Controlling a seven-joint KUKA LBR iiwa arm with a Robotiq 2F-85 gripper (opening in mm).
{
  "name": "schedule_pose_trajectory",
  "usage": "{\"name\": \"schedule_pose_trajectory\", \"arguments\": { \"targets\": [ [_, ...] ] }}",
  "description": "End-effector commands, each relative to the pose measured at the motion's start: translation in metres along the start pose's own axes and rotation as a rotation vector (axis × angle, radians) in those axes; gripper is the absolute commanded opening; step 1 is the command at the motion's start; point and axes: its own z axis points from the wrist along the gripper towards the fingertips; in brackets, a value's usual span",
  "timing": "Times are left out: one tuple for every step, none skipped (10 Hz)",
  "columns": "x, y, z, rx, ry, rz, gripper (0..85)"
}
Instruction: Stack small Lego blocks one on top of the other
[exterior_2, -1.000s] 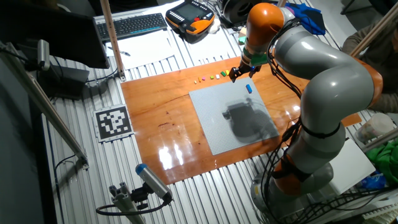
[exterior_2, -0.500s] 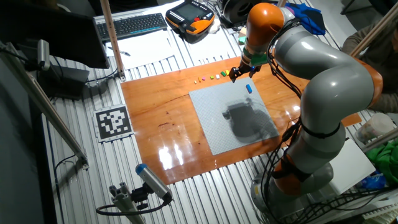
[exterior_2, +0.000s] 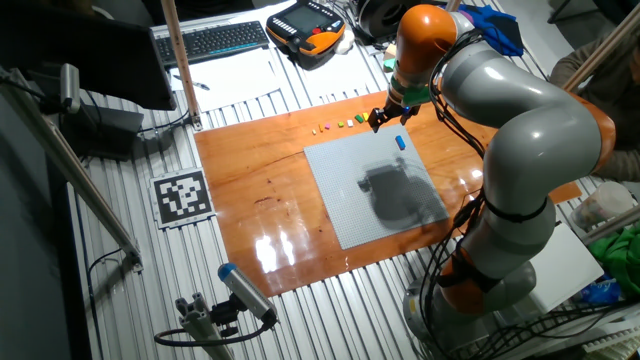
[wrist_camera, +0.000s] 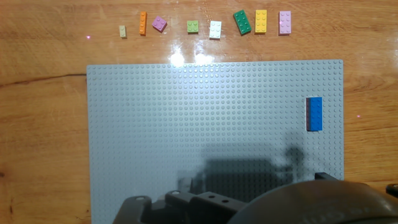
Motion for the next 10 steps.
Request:
{"name": "schedule_pose_trajectory", "arguments": {
  "targets": [
    [-0.0001, -0.0001, 0.0000, 0.000, 0.000, 0.000, 0.0],
    [-0.0001, 0.0000, -0.0001, 0.142, 0.091, -0.188, 0.0],
    [-0.0001, 0.0000, -0.0002, 0.142, 0.091, -0.188, 0.0],
    [-0.0001, 0.0000, -0.0002, 0.142, 0.091, -0.188, 0.0],
    [-0.0001, 0.0000, -0.0002, 0.142, 0.091, -0.188, 0.0],
    [-0.0001, 0.0000, -0.0002, 0.142, 0.091, -0.188, 0.0],
    [-0.0001, 0.0000, -0.0002, 0.142, 0.091, -0.188, 0.0],
    [-0.0001, 0.0000, -0.0002, 0.142, 0.091, -0.188, 0.0],
    [-0.0001, 0.0000, -0.0002, 0.142, 0.091, -0.188, 0.0],
    [-0.0001, 0.0000, -0.0002, 0.143, 0.089, -0.188, 0.0]
  ]
}}
